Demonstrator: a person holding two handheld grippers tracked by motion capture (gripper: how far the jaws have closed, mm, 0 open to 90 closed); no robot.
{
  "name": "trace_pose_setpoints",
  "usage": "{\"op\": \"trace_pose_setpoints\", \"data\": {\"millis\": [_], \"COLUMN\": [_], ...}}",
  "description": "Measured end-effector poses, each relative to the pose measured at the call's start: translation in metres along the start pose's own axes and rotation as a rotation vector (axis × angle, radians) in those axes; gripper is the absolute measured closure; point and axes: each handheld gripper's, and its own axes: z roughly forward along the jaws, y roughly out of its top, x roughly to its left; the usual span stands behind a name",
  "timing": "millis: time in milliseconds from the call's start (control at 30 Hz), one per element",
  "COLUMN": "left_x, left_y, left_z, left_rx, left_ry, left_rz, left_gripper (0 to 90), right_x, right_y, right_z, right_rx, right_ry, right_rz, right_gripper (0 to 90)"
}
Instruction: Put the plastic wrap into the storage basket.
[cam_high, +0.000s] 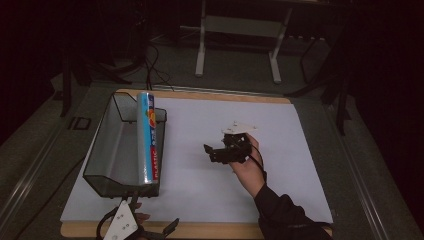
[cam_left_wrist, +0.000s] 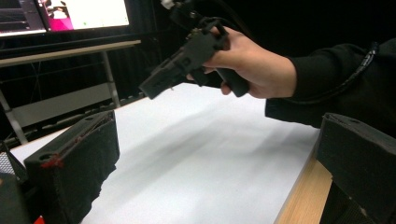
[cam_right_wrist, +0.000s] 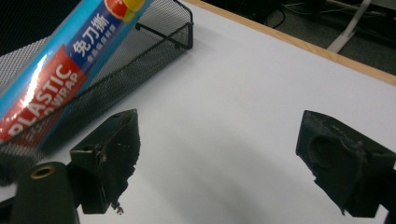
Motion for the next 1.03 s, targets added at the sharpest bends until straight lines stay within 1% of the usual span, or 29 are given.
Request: {"op": "trace_pose_setpoints", "data": {"millis": [100, 133, 167, 267, 433, 500, 533, 633, 700, 767, 833, 1033], "left_x": [0.0, 0.0, 0.0, 0.0, 0.0, -0.001, -0.001, -0.001, -0.001, -0.001, -0.001, -0.001], "left_y": [0.0, 0.0, 0.0, 0.0, 0.0, 0.0, 0.0, 0.0, 0.0, 0.0, 0.0, 0.0], "left_z": [0.0, 0.0, 0.0, 0.0, 0.0, 0.001, 0.001, 0.001, 0.001, 0.001, 0.001, 0.001], "left_rx": [0.0, 0.0, 0.001, 0.0, 0.002, 0.004, 0.004, 0.005, 0.008, 0.008, 0.008, 0.01], "left_ry": [0.0, 0.0, 0.0, 0.0, -0.001, 0.0, 0.0, 0.0, -0.001, -0.004, -0.006, -0.007], "left_rz": [0.0, 0.0, 0.001, 0.0, 0.001, 0.003, 0.003, 0.004, 0.005, 0.006, 0.004, 0.003], "left_gripper": [0.6, 0.6, 0.6, 0.6, 0.6, 0.6, 0.6, 0.6, 0.6, 0.6, 0.6, 0.6], "right_x": [-0.003, -0.005, -0.007, -0.012, -0.019, -0.022, -0.022, -0.028, -0.029, -0.03, -0.03, -0.03], "right_y": [-0.01, -0.013, -0.016, -0.025, -0.039, -0.045, -0.045, -0.055, -0.057, -0.059, -0.059, -0.061], "right_z": [-0.007, -0.009, -0.01, -0.016, -0.024, -0.026, -0.026, -0.033, -0.033, -0.034, -0.034, -0.032], "right_rx": [0.004, 0.0, 0.007, 0.007, 0.024, 0.033, 0.033, 0.02, 0.017, 0.014, 0.01, 0.012], "right_ry": [-0.002, 0.002, 0.004, 0.001, -0.009, -0.013, -0.013, -0.017, -0.015, -0.021, -0.016, -0.014], "right_rz": [0.006, 0.011, 0.017, 0.03, 0.022, 0.03, 0.03, 0.054, 0.06, 0.049, 0.052, 0.04], "right_gripper": [13.6, 13.5, 13.5, 13.6, 13.6, 13.6, 13.6, 13.6, 13.6, 13.6, 13.6, 13.6]}}
